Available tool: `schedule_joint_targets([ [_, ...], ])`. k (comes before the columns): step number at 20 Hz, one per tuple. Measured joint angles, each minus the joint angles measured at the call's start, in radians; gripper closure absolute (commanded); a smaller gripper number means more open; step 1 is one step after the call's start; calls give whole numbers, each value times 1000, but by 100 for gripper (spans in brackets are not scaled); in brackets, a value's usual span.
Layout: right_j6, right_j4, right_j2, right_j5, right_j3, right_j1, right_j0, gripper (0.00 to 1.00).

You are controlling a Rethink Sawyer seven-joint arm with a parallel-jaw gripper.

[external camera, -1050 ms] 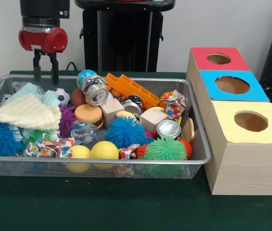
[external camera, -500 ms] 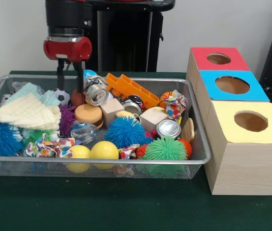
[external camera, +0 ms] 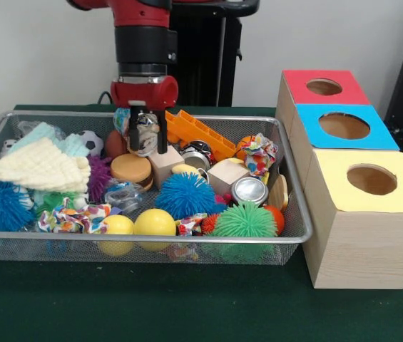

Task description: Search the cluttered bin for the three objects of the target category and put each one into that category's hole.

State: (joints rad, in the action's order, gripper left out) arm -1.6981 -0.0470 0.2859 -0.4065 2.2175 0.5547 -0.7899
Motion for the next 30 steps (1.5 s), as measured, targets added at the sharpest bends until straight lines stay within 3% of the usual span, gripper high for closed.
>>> schedule_joint_targets([
  [9, -1, -19, 4, 33, -15, -23, 19, 0],
  [21, -1, -45, 41, 210, -44, -36, 25, 0],
  [30, -1, -38, 40, 230, -44, -38, 78, 0],
])
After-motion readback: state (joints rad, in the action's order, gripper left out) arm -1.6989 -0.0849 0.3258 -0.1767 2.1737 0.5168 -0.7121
